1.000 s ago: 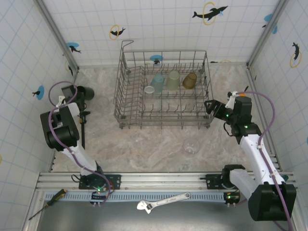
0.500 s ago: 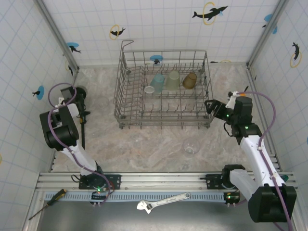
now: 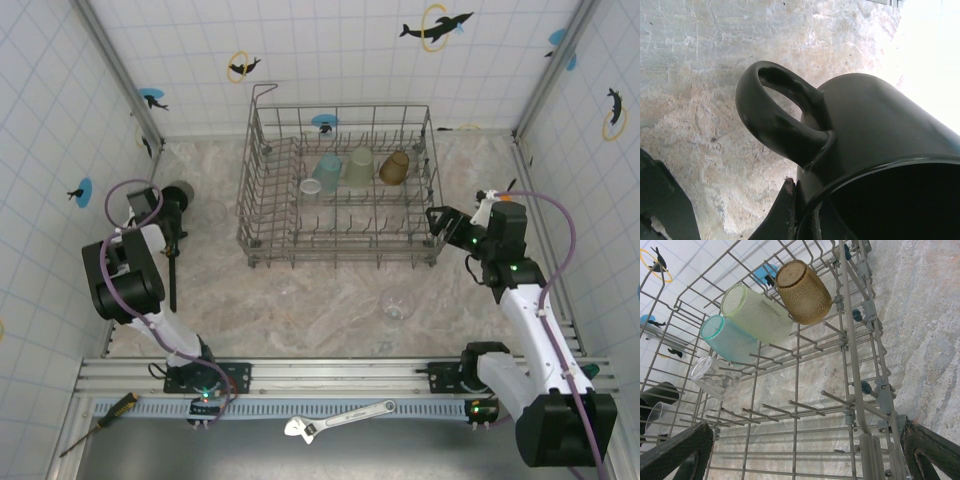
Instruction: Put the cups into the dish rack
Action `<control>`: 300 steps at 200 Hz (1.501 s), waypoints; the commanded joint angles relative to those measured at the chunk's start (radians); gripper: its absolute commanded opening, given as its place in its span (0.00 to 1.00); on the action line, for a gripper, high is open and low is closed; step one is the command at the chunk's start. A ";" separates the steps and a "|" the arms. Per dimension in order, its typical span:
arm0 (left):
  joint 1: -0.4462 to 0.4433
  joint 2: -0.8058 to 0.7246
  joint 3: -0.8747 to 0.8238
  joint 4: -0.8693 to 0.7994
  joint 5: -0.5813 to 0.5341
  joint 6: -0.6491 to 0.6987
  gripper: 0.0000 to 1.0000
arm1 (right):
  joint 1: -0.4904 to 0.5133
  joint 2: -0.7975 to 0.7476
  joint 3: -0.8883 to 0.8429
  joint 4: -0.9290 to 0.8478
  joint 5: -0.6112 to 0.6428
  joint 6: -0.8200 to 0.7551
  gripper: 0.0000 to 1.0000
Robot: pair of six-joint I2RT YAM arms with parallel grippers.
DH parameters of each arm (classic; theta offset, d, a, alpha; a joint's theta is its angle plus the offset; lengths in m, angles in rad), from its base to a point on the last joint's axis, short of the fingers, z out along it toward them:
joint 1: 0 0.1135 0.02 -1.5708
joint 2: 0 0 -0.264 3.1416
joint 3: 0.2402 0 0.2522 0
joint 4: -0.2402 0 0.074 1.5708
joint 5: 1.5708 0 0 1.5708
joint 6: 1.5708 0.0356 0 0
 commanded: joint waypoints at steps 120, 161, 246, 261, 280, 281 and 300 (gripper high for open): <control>0.039 -0.242 -0.215 0.293 0.079 -0.012 0.00 | 0.093 -0.028 0.096 -0.030 0.039 0.046 1.00; 0.052 -0.306 -0.256 0.346 0.111 -0.031 0.00 | 0.118 -0.037 0.091 -0.030 0.053 0.057 1.00; 0.065 -0.392 -0.395 0.590 0.216 -0.092 0.00 | 0.159 -0.033 0.105 -0.032 0.073 0.069 1.00; 0.064 -0.394 -0.383 0.600 0.241 -0.095 0.00 | 0.168 -0.034 0.104 -0.027 0.075 0.077 1.00; 0.064 -0.397 -0.383 0.645 0.276 -0.104 0.00 | 0.182 -0.032 0.100 -0.016 0.079 0.085 1.00; 0.064 -0.397 -0.385 0.648 0.279 -0.105 0.00 | 0.182 -0.032 0.100 -0.016 0.079 0.085 1.00; 0.064 -0.396 -0.406 0.702 0.305 -0.128 0.00 | 0.197 -0.027 0.102 -0.008 0.084 0.092 1.00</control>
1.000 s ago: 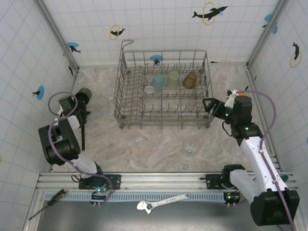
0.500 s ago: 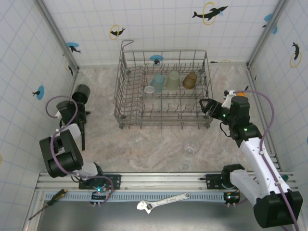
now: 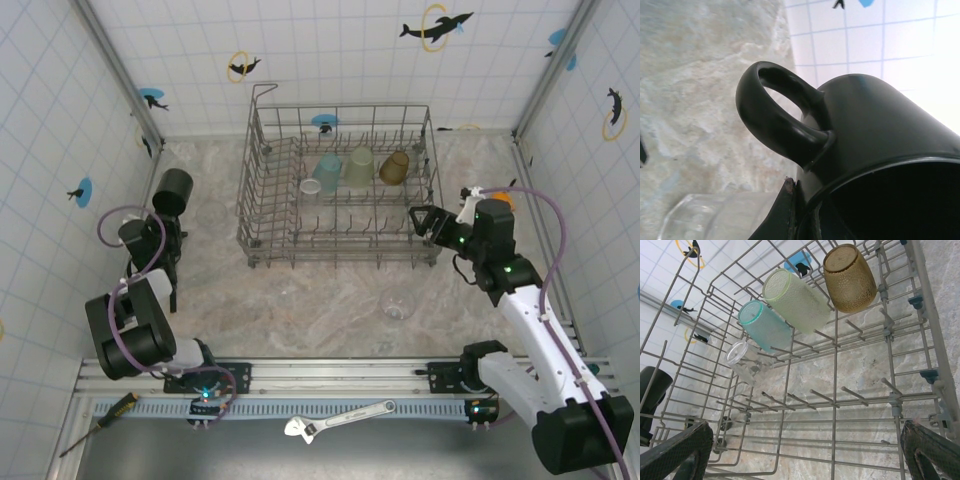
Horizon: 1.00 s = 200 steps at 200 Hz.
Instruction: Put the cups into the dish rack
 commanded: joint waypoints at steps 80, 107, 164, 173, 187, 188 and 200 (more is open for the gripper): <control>0.005 0.004 -0.079 0.587 0.213 -0.199 0.00 | 0.093 0.040 0.081 0.038 0.054 0.023 1.00; -0.007 -0.011 -0.078 0.606 0.226 -0.221 0.00 | 0.128 0.069 0.095 0.046 0.073 0.029 1.00; -0.112 -0.108 -0.048 0.399 0.207 -0.072 0.00 | 0.206 0.141 0.135 0.104 0.082 0.048 1.00; -0.124 -0.116 -0.041 0.383 0.209 -0.061 0.00 | 0.217 0.155 0.144 0.117 0.077 0.052 1.00; -0.145 -0.126 -0.030 0.364 0.206 -0.052 0.00 | 0.232 0.179 0.169 0.126 0.074 0.057 1.00; -0.147 -0.127 -0.030 0.364 0.205 -0.052 0.00 | 0.234 0.181 0.171 0.128 0.074 0.057 1.00; -0.164 -0.136 -0.023 0.361 0.202 -0.047 0.00 | 0.248 0.206 0.196 0.133 0.074 0.057 1.00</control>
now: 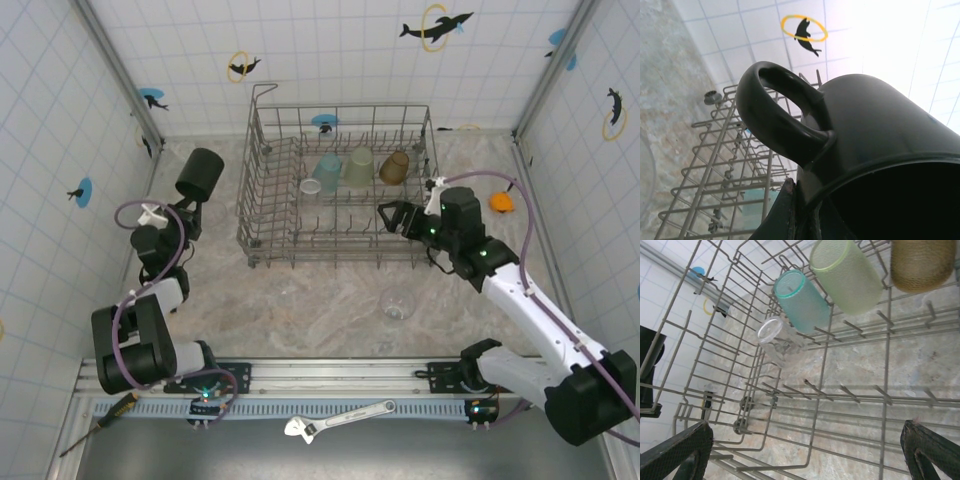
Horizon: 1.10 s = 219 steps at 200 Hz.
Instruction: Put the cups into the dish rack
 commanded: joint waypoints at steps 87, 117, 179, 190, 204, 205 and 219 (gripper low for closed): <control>-0.126 -0.066 0.133 0.015 -0.019 0.068 0.00 | 0.100 0.156 0.186 0.143 -0.020 0.049 1.00; -0.158 -0.075 0.150 -0.001 -0.028 0.079 0.00 | 0.112 0.182 0.211 0.154 -0.026 0.061 1.00; -0.254 -0.073 0.208 -0.066 -0.047 0.127 0.00 | 0.114 0.227 0.240 0.203 -0.018 0.163 1.00; -0.270 -0.070 0.220 -0.073 -0.051 0.136 0.00 | 0.114 0.239 0.250 0.209 -0.015 0.181 1.00; -0.296 -0.062 0.233 -0.076 -0.056 0.142 0.00 | 0.115 0.252 0.263 0.221 -0.018 0.206 1.00; -0.299 -0.061 0.233 -0.076 -0.056 0.143 0.00 | 0.115 0.253 0.264 0.223 -0.018 0.207 1.00; -0.327 -0.051 0.248 -0.081 -0.056 0.154 0.00 | 0.118 0.265 0.272 0.241 -0.018 0.233 1.00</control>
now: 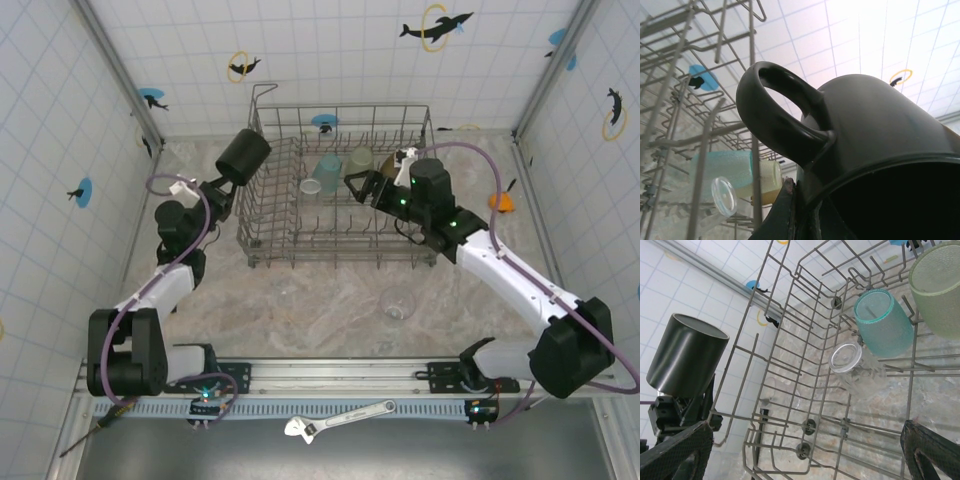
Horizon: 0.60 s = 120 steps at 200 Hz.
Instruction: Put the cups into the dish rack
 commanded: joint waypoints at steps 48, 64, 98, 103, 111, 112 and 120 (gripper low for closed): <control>-0.110 0.014 0.165 -0.008 -0.013 0.118 0.00 | 0.018 0.061 0.116 0.119 -0.015 0.105 1.00; -0.125 0.020 0.196 -0.036 -0.008 0.140 0.00 | 0.017 0.072 0.142 0.107 -0.023 0.099 1.00; -0.148 0.049 0.264 -0.088 0.016 0.176 0.00 | 0.014 0.083 0.179 0.102 -0.062 0.099 1.00; -0.153 0.057 0.275 -0.090 0.022 0.180 0.00 | 0.013 0.085 0.184 0.104 -0.072 0.101 1.00; -0.161 0.073 0.295 -0.096 0.034 0.189 0.00 | 0.007 0.088 0.191 0.108 -0.093 0.106 1.00; -0.162 0.075 0.297 -0.099 0.036 0.189 0.00 | 0.006 0.089 0.192 0.108 -0.096 0.106 1.00; -0.168 0.096 0.324 -0.114 0.055 0.199 0.00 | -0.006 0.093 0.198 0.117 -0.125 0.122 1.00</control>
